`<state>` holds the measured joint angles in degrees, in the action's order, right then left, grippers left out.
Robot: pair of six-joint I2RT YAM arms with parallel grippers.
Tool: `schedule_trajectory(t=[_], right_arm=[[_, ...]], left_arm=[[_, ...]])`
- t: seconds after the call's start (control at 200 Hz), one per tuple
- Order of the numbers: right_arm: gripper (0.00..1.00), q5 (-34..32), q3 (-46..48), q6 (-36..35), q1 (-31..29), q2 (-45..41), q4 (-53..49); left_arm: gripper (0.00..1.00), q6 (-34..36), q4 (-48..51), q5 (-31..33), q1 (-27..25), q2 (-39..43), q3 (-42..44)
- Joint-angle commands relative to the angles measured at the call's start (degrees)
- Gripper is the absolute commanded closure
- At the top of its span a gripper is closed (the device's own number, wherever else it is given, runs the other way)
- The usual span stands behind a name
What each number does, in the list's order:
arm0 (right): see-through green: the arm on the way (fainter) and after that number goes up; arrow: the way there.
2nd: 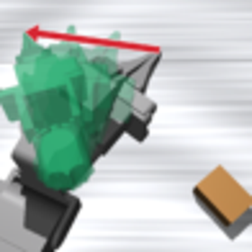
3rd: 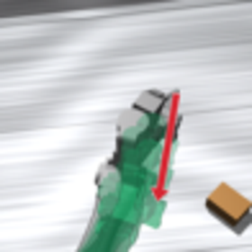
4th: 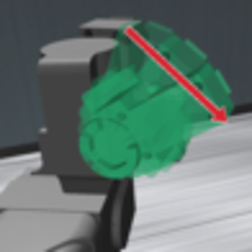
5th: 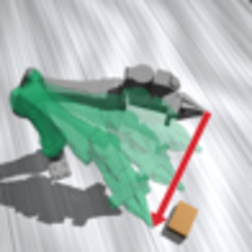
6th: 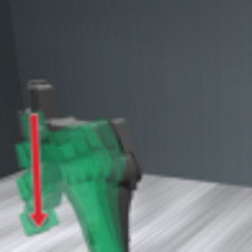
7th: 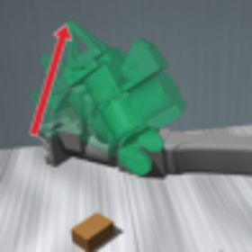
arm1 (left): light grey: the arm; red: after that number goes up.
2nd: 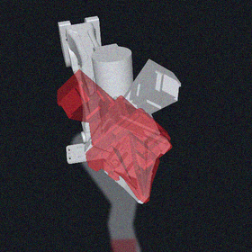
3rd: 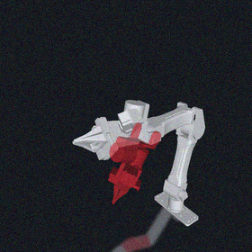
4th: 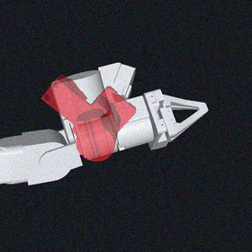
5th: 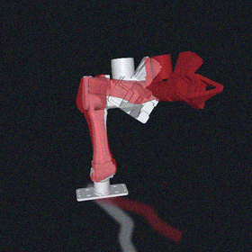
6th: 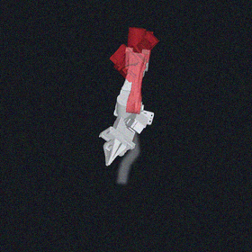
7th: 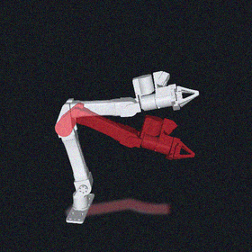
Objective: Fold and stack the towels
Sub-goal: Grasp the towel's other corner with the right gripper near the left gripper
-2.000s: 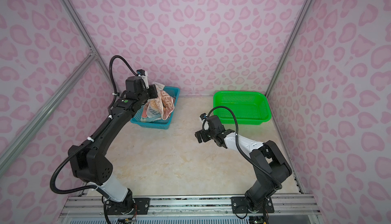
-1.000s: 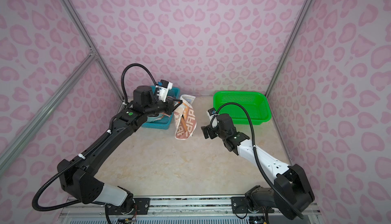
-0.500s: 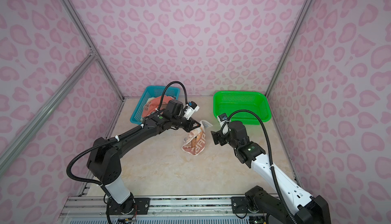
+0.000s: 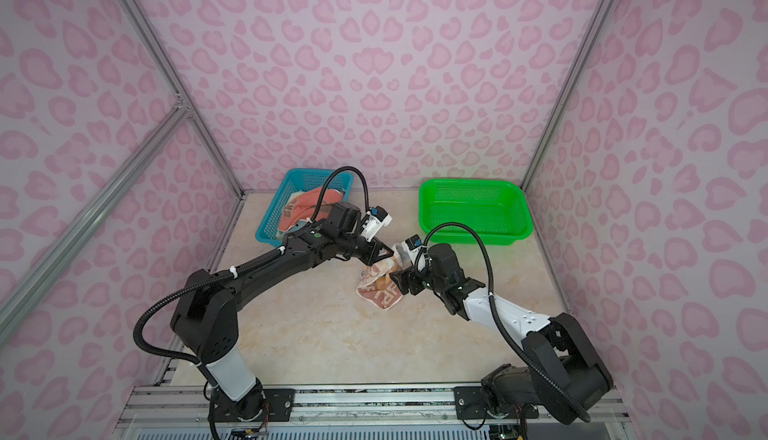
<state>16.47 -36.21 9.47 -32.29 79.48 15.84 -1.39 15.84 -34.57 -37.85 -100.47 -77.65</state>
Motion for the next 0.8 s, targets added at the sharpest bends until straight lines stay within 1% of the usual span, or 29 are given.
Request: schedule_trajectory(t=[0.0, 0.045, 0.08, 0.085, 0.095, 0.11, 0.115, 0.125, 0.155, 0.165, 0.17, 0.18, 0.22, 0.25, 0.265, 0.37, 0.51, 0.615, 0.755, 0.78, 0.785, 0.79, 0.795], right_arm=[[0.23, -0.74, 1.14, 6.05, -0.53, 3.68, 12.14], [0.32, -0.93, 1.19, 7.42, -0.73, 5.13, 13.89], [0.45, -1.15, 1.15, 8.43, -0.91, 6.42, 15.30], [0.45, -1.15, 1.15, 8.43, -0.91, 6.42, 15.30], [0.51, -1.44, 1.09, 8.85, -0.93, 6.75, 15.59], [0.56, -1.65, 1.06, 9.21, -0.93, 7.16, 15.75], [0.56, -1.65, 1.06, 9.21, -0.93, 7.16, 15.75], [0.60, -1.82, 1.03, 9.58, -0.93, 7.37, 15.91], [0.69, -2.14, 1.12, 10.04, -0.89, 7.62, 16.05], [0.70, -2.23, 1.13, 10.08, -0.86, 7.66, 16.01], [0.73, -2.41, 1.13, 10.14, -0.89, 7.69, 15.99], [0.74, -2.49, 1.18, 10.22, -0.91, 7.70, 15.99], [0.86, -4.09, 1.39, 10.90, -0.92, 7.40, 15.22], [0.97, -5.72, 1.72, 11.41, -0.93, 6.99, 14.34], [1.00, -6.59, 1.88, 11.64, -0.93, 6.66, 13.69], [1.00, -12.16, 3.23, 12.65, -0.90, 4.22, 9.86], [1.00, -22.21, 5.49, 15.56, -0.94, 0.02, 3.12], [1.00, -30.03, 5.33, 19.30, -0.91, -2.40, -5.96], [1.00, -32.11, 4.65, 21.48, -1.01, -3.62, -13.73], [0.93, -32.11, 4.86, 21.71, -1.21, -3.98, -14.40], [0.89, -32.16, 4.92, 21.72, -1.26, -4.16, -14.66], [0.89, -32.16, 4.92, 21.72, -1.26, -4.16, -14.66], [0.84, -32.23, 4.92, 21.70, -1.41, -4.34, -14.86]], left_arm=[[0.97, -0.32, -2.84, 1.14, -0.03, 1.43, 0.90], [0.97, -0.41, -3.17, 1.53, 0.11, 1.74, 1.31], [0.97, -0.46, -3.17, 2.01, 0.06, 1.94, 1.44], [0.97, -0.46, -3.18, 2.07, 0.05, 2.03, 1.53], [0.97, -0.46, -3.18, 2.36, 0.07, 2.14, 1.58], [0.97, -0.58, -3.10, 2.78, 0.08, 2.26, 1.66], [0.97, -0.61, -3.14, 2.94, 0.06, 2.28, 1.73], [0.97, -0.63, -3.24, 3.24, 0.06, 2.42, 1.91], [0.97, -0.72, -3.33, 3.99, 0.14, 2.74, 2.27], [0.97, -0.79, -3.44, 4.29, 0.16, 2.91, 2.38], [0.97, -0.80, -3.53, 4.40, 0.15, 2.91, 2.48], [0.97, -0.92, -3.60, 4.68, 0.14, 3.04, 2.67], [0.96, -1.43, -4.36, 5.94, 0.31, 3.61, 3.68], [0.96, -1.80, -5.06, 6.75, 0.56, 4.00, 4.60], [0.96, -2.02, -5.36, 7.03, 0.58, 4.24, 4.94], [0.95, -4.19, -7.82, 9.50, 1.39, 5.25, 7.74], [0.97, -7.06, -11.45, 11.58, 2.25, 5.79, 11.15], [0.98, -8.26, -13.10, 11.73, 2.44, 5.77, 12.77], [0.98, -8.41, -12.98, 12.09, 2.52, 5.63, 13.29], [0.98, -8.46, -13.02, 12.43, 2.52, 5.71, 13.46], [0.98, -8.50, -13.02, 12.51, 2.56, 5.71, 13.52], [0.98, -8.52, -13.02, 12.60, 2.54, 5.72, 13.55], [0.98, -8.53, -13.02, 12.64, 2.57, 5.72, 13.56]])
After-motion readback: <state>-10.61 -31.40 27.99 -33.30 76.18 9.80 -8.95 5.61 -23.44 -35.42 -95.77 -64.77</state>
